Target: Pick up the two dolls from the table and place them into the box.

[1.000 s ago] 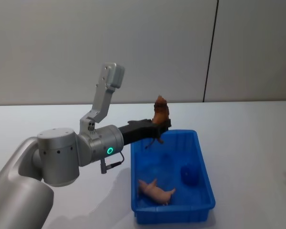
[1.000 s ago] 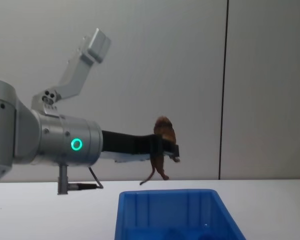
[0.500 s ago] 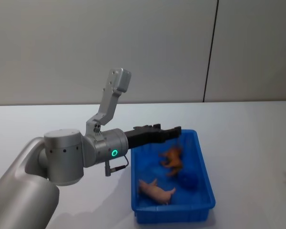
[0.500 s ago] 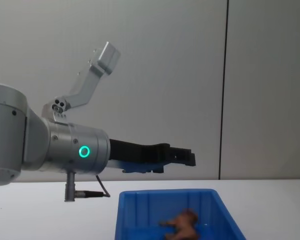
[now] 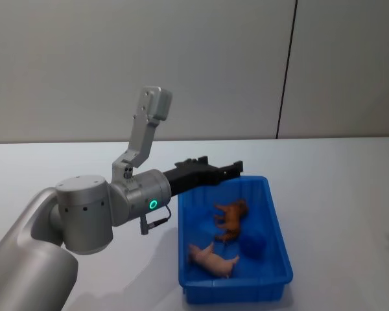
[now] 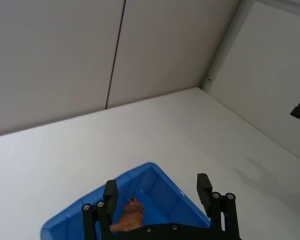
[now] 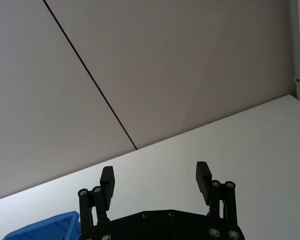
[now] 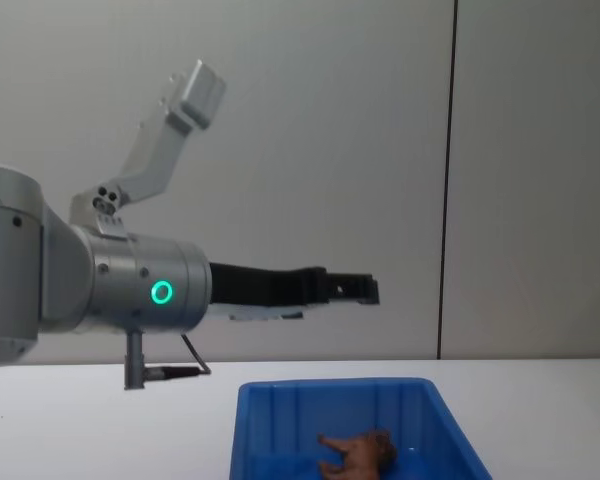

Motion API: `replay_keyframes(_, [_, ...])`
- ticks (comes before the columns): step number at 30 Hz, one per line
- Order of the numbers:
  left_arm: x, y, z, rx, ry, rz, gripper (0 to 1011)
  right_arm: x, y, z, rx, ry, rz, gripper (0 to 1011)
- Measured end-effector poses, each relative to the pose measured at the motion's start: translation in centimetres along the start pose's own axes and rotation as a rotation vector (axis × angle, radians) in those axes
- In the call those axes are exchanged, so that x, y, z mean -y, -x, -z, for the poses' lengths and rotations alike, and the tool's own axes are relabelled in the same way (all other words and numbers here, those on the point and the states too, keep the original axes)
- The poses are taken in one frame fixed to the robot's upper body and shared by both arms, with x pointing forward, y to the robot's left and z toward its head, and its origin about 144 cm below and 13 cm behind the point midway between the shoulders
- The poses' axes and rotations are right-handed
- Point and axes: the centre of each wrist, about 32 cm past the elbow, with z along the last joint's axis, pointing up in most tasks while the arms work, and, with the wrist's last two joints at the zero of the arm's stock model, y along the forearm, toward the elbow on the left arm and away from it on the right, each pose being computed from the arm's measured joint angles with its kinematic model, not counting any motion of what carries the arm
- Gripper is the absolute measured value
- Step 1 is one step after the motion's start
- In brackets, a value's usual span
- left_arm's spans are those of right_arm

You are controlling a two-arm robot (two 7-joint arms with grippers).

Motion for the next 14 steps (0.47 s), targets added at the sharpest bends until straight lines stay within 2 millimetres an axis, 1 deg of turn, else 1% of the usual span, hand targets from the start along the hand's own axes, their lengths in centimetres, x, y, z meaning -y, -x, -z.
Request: replay_keyframes(14, [-1.5, 0.8, -0.4, 0.094, 0.179, -0.145, 1001, 0.0, 0.0, 0.0, 0.0, 0.0, 0.0, 1001])
